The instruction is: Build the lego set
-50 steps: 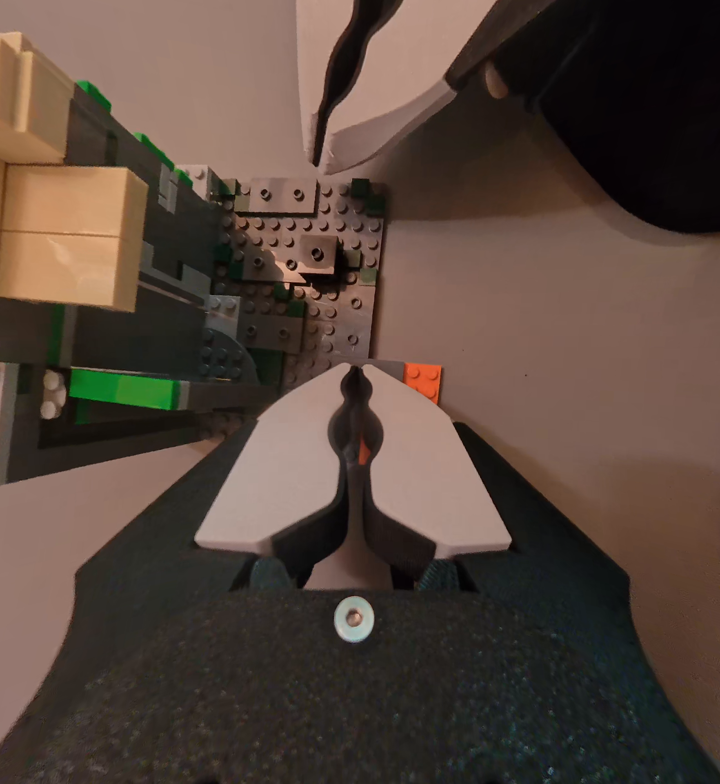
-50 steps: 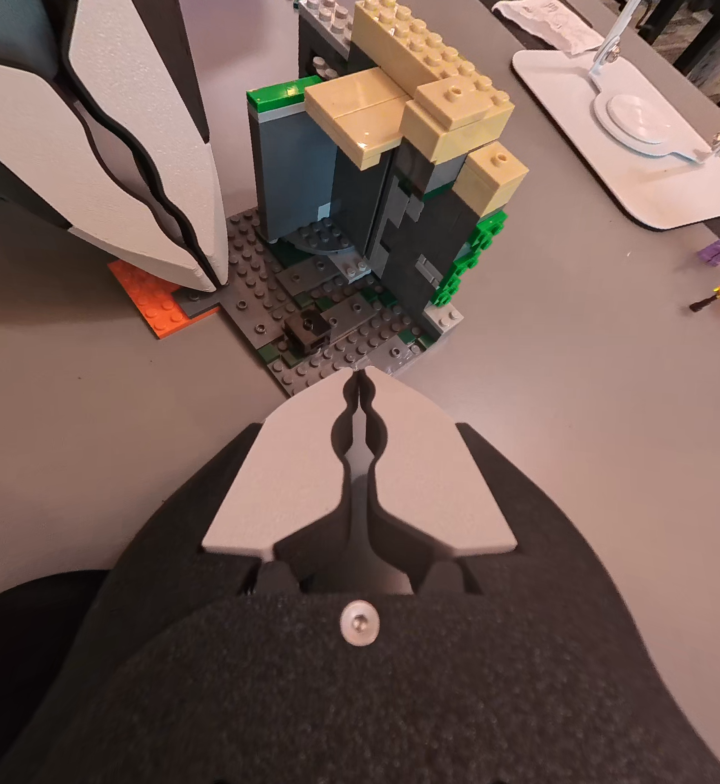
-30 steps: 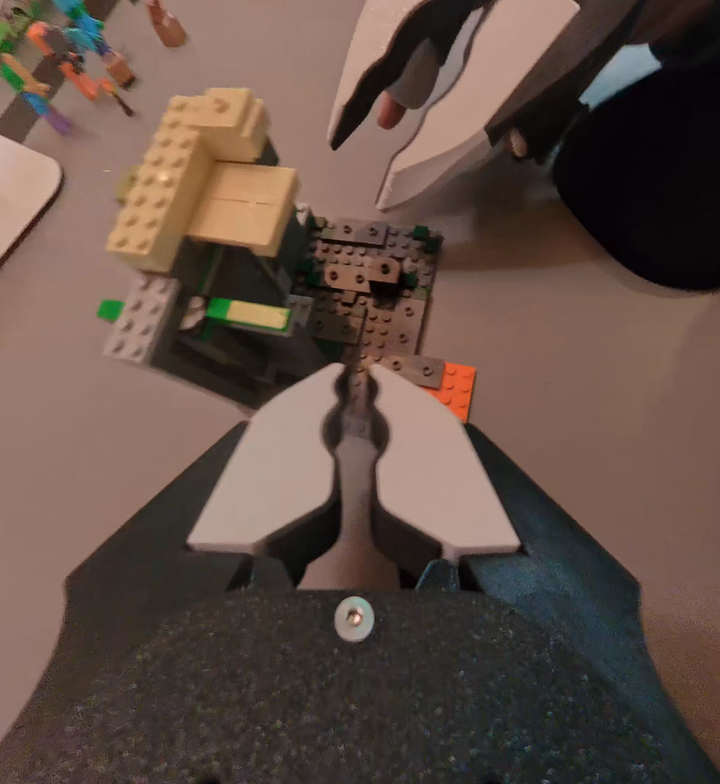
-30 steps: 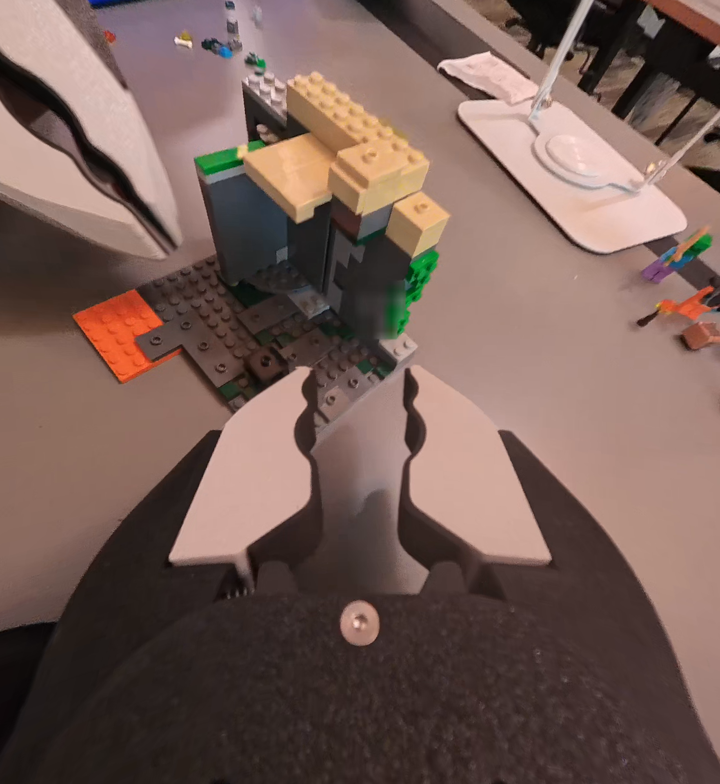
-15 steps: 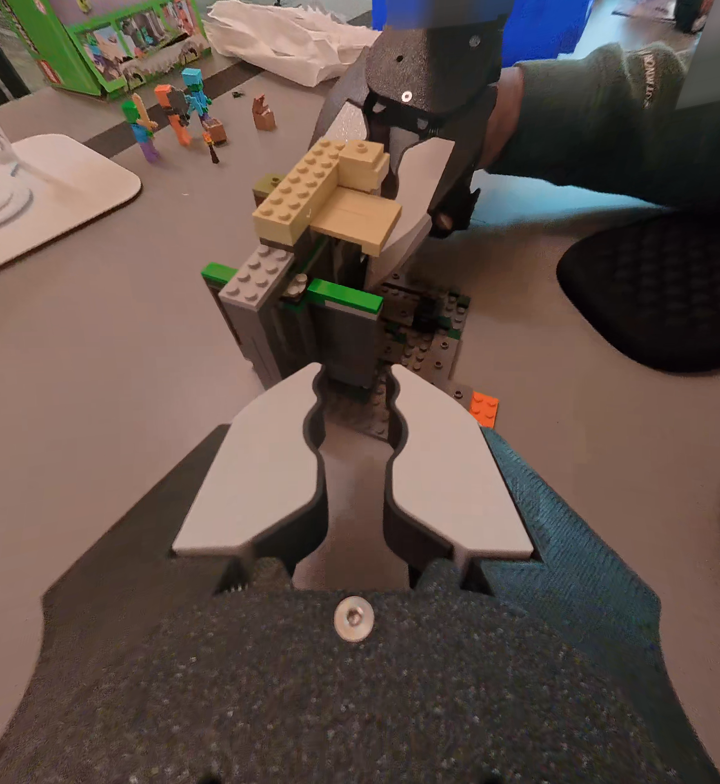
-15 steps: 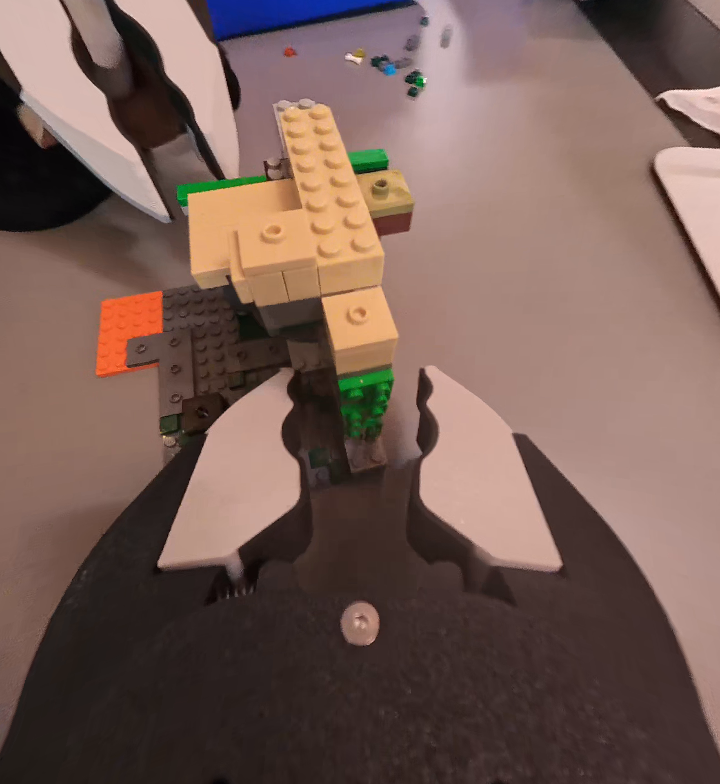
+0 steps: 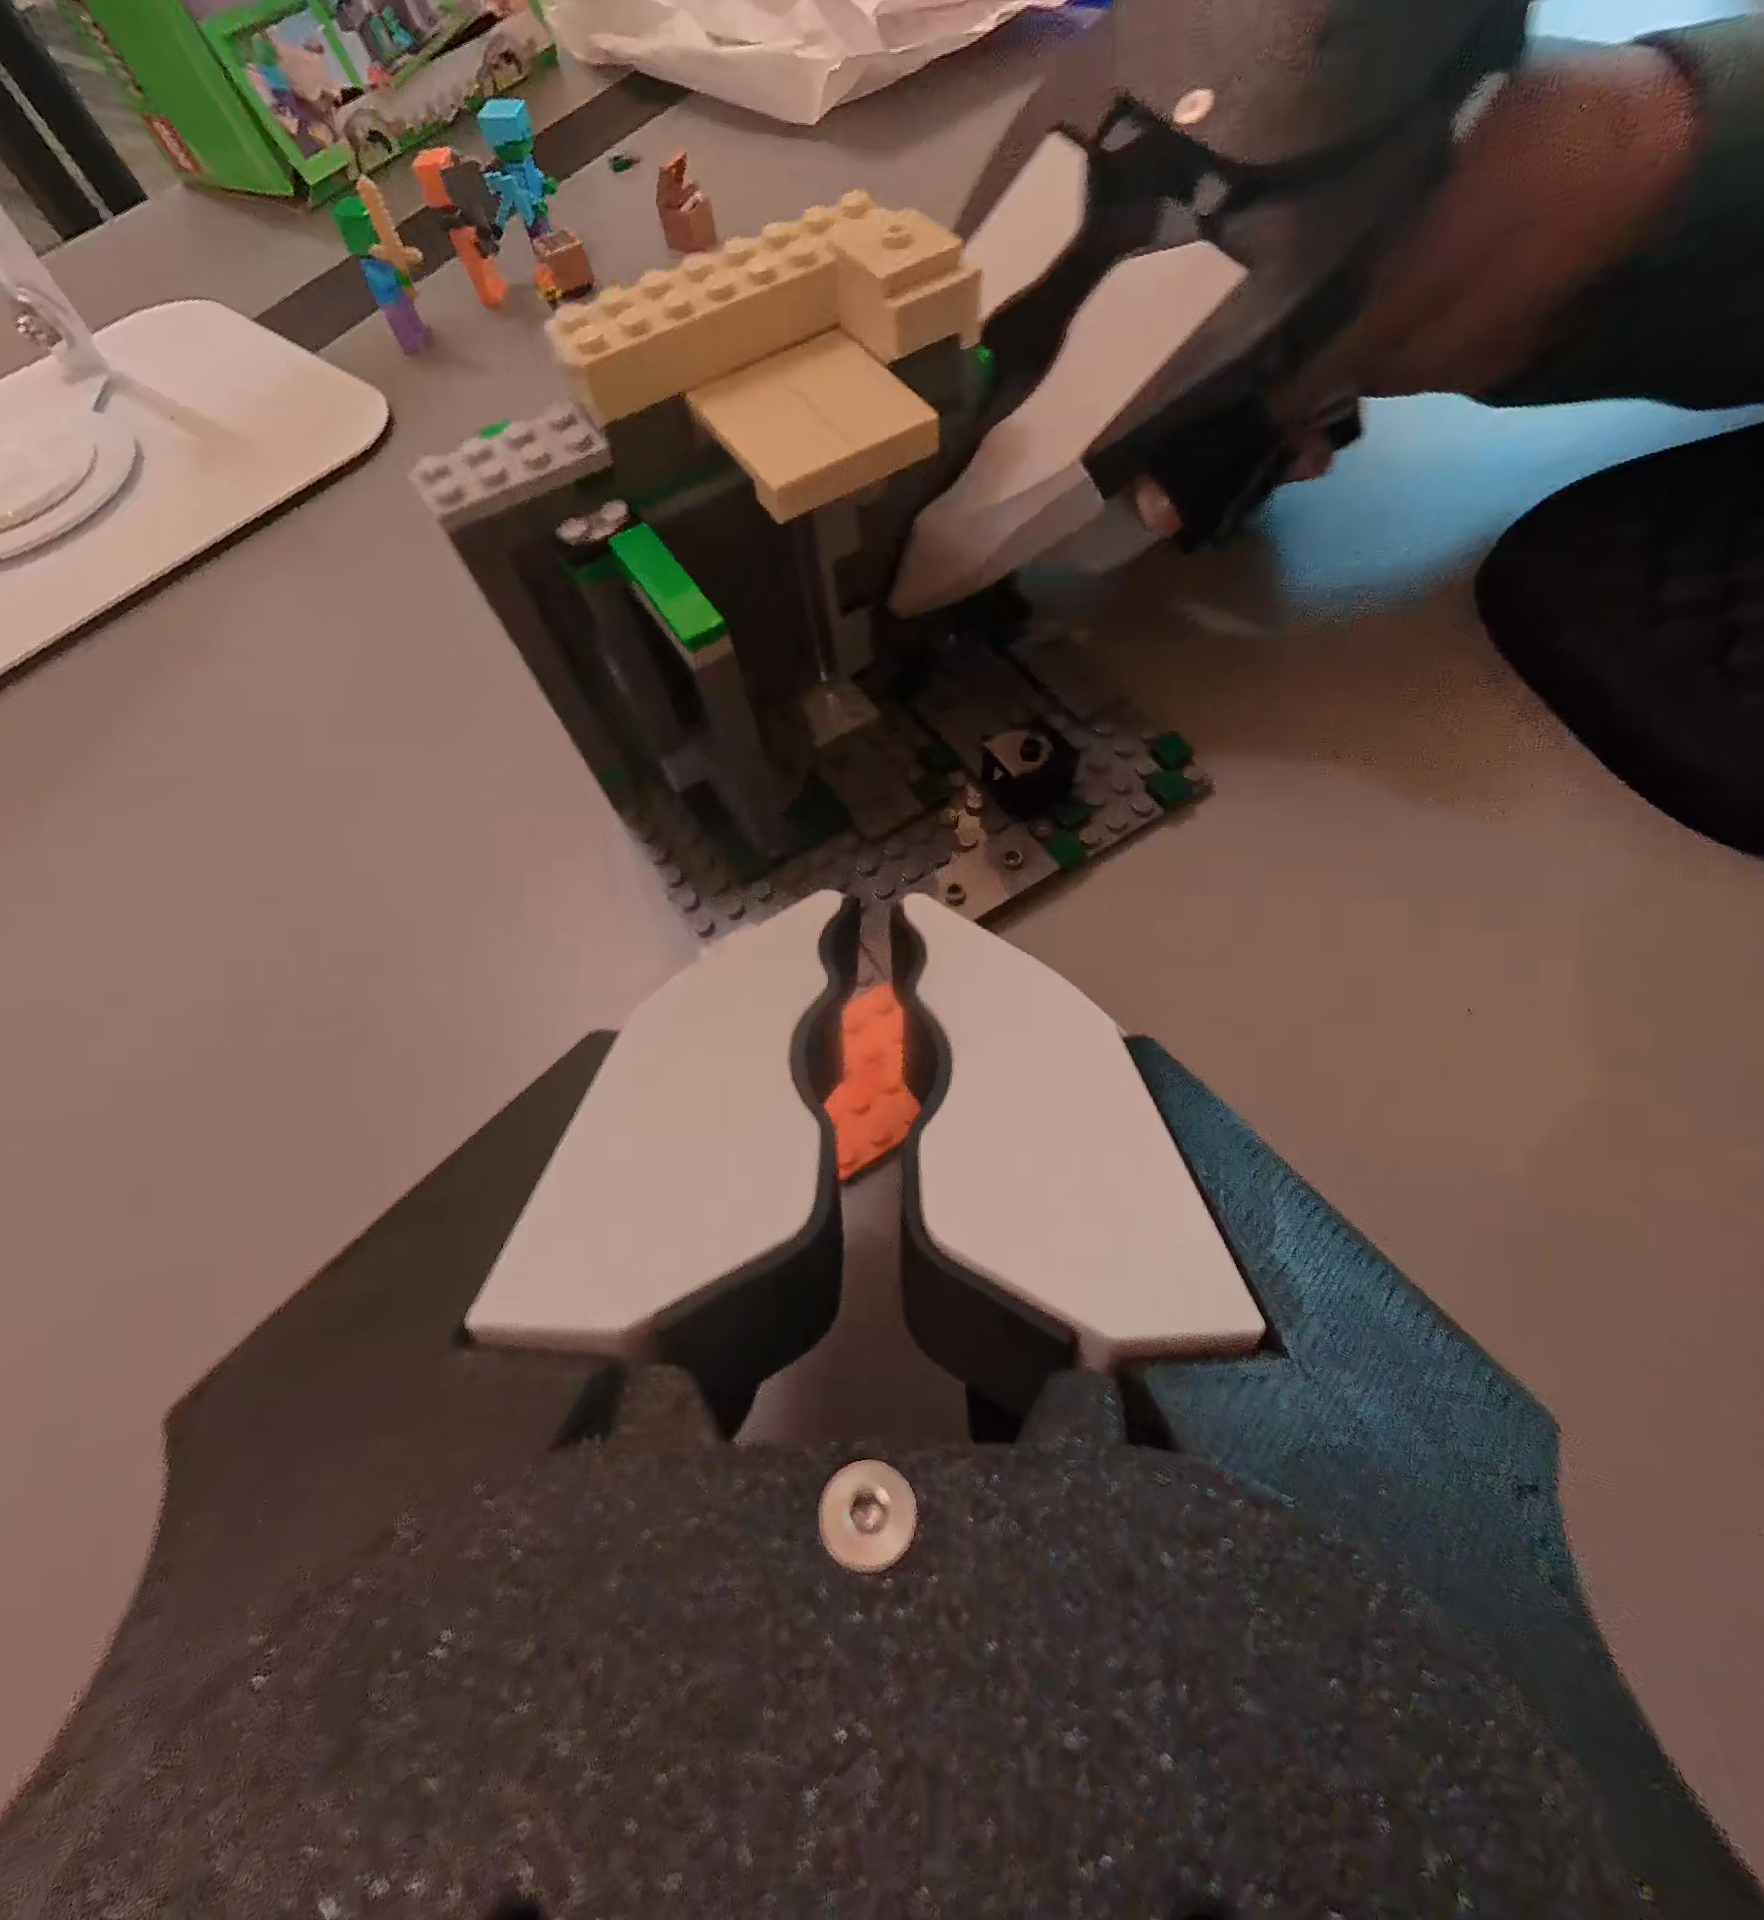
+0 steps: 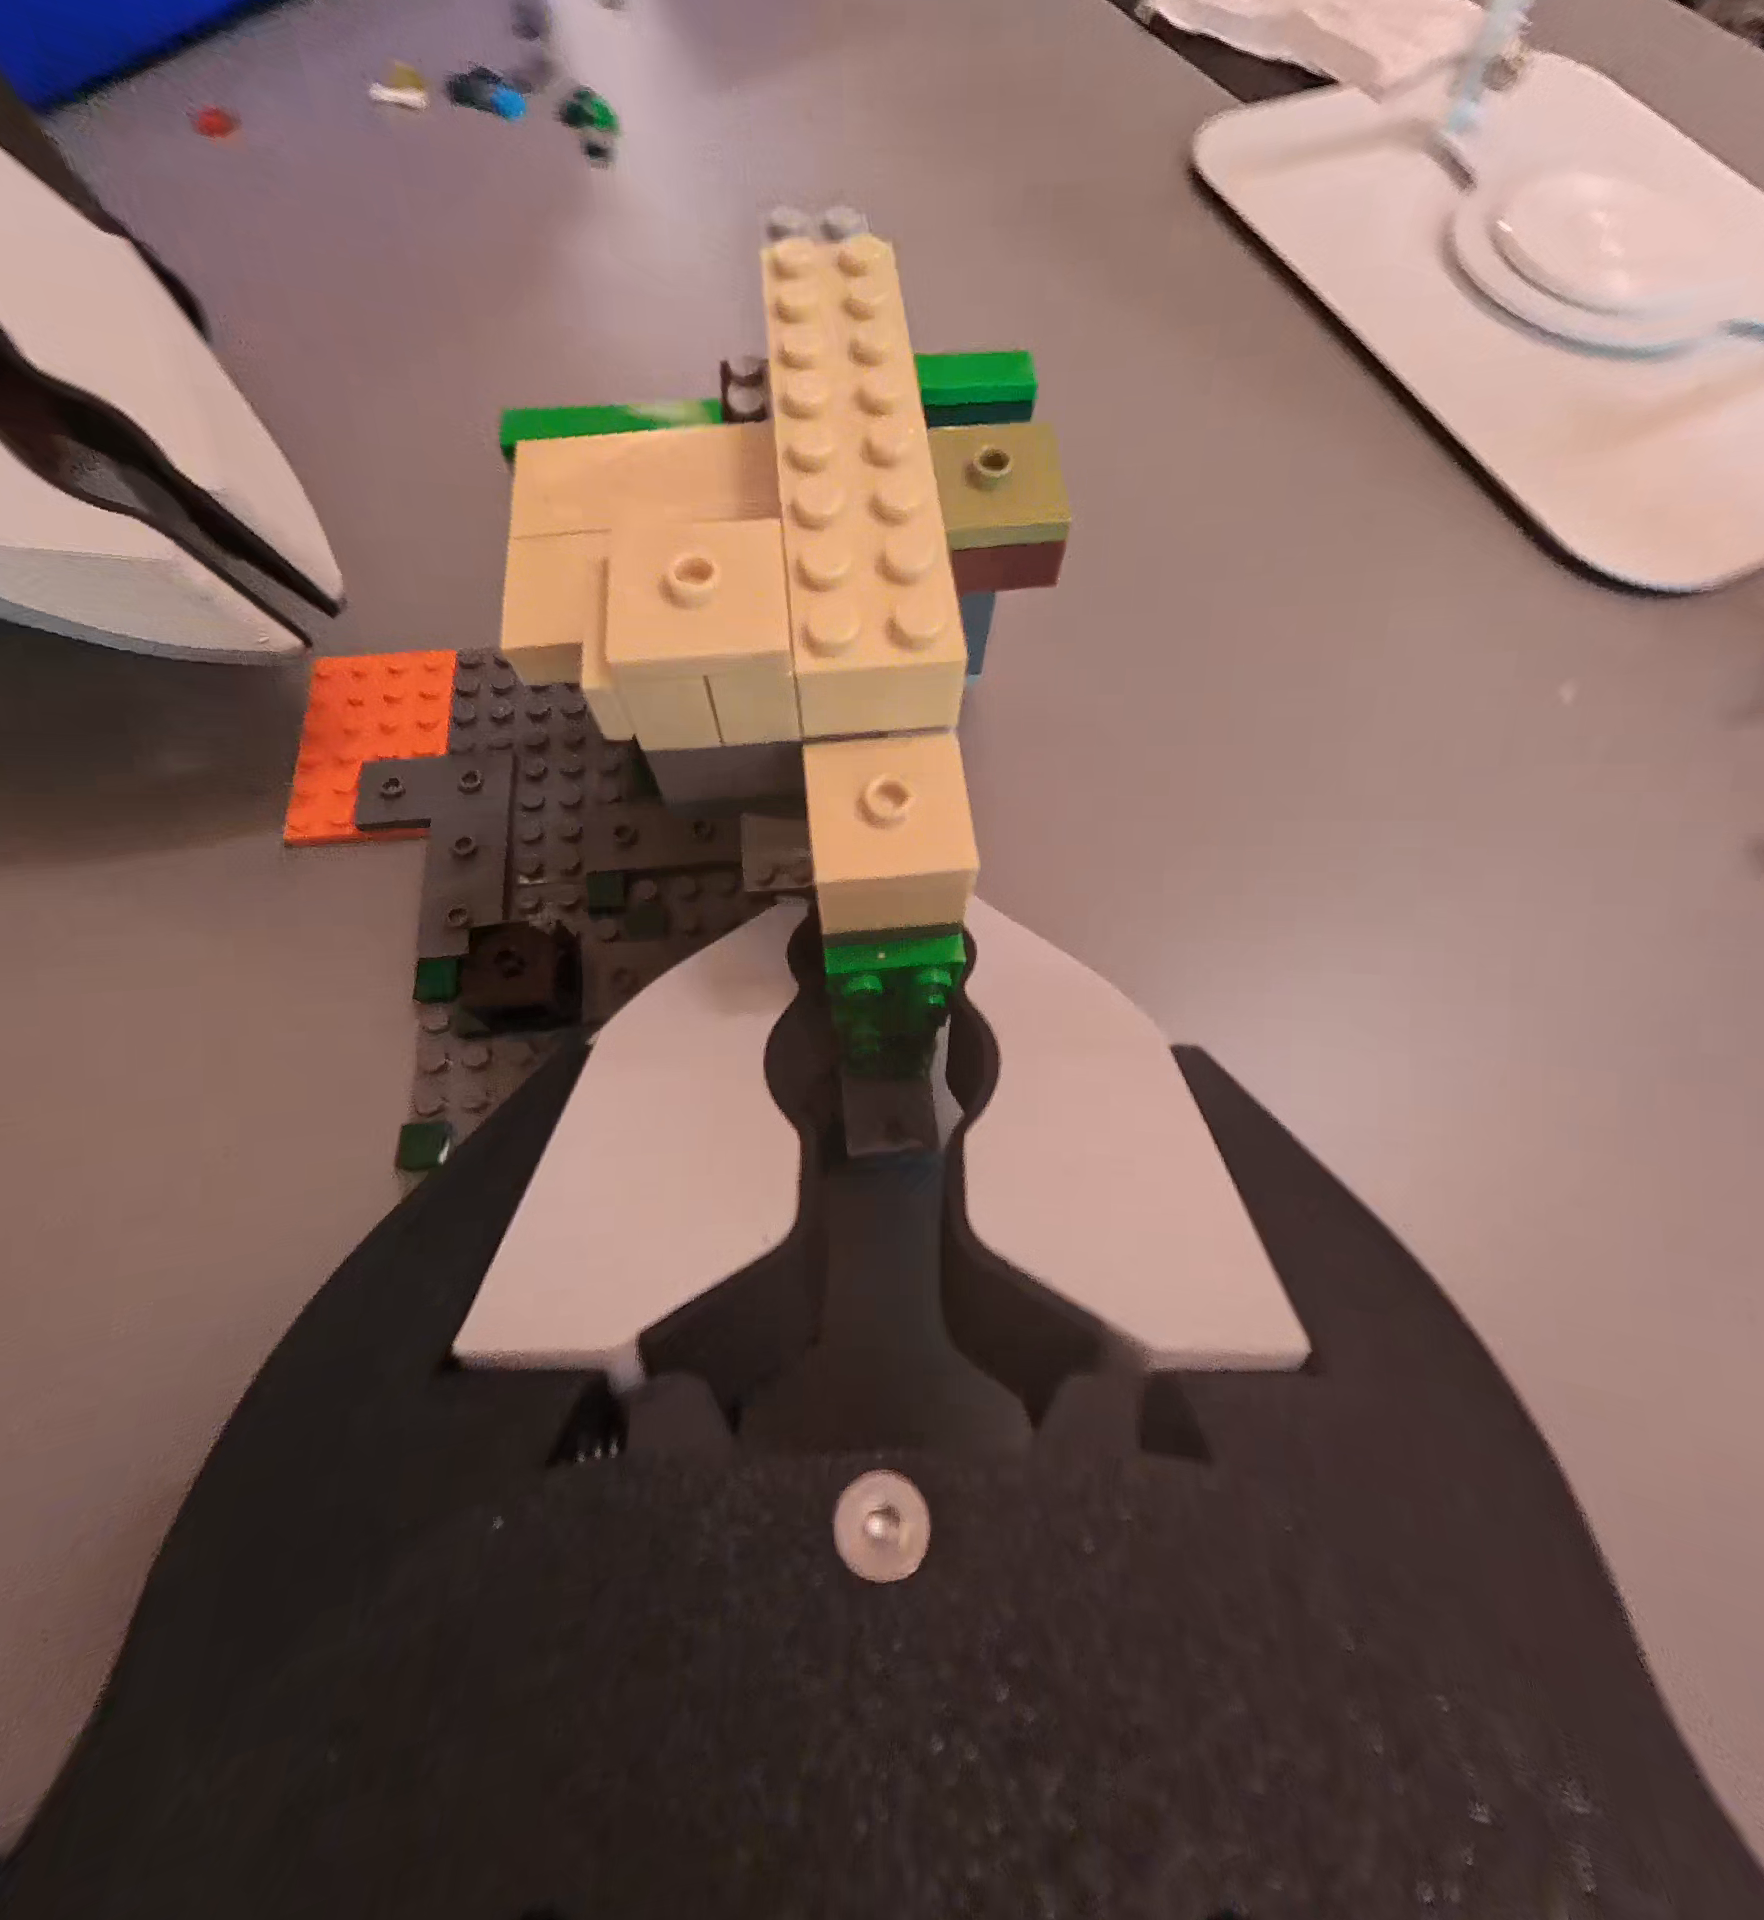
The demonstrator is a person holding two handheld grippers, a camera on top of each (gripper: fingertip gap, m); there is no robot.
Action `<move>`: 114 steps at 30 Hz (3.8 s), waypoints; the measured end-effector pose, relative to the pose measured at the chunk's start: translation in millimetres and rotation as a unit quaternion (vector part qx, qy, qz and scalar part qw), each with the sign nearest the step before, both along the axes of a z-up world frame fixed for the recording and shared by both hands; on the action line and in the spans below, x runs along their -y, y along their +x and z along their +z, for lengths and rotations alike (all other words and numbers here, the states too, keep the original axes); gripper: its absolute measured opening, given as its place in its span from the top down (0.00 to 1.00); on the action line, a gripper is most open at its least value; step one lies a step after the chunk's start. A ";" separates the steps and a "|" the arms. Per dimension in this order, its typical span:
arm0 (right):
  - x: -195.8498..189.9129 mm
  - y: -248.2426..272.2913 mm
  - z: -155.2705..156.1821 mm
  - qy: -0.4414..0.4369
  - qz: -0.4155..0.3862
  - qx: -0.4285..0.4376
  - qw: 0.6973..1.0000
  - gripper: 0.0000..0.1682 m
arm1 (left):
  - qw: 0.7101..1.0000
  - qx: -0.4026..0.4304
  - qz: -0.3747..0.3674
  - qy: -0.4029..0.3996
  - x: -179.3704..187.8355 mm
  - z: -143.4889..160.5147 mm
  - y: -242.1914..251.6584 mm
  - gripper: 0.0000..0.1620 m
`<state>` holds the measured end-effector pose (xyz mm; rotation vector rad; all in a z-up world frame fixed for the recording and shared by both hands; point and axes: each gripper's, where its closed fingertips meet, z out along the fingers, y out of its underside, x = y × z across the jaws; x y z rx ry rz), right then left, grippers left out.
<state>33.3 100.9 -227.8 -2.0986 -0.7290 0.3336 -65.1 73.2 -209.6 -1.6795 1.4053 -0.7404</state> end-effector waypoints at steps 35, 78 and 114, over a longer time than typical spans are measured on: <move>26.8 -14.3 -2.4 0.012 -0.032 0.035 0.999 0.86 | 0.977 -0.202 -0.040 -0.048 -28.9 -36.6 9.7 1.00; 6.4 6.5 1.2 0.032 -0.169 0.019 0.985 0.87 | 0.959 0.218 0.158 0.084 -71.1 77.3 -27.8 1.00; -31.4 41.1 167.0 0.296 -0.134 -0.055 0.944 0.91 | 0.946 0.220 0.209 0.113 -101.7 85.1 -25.2 1.00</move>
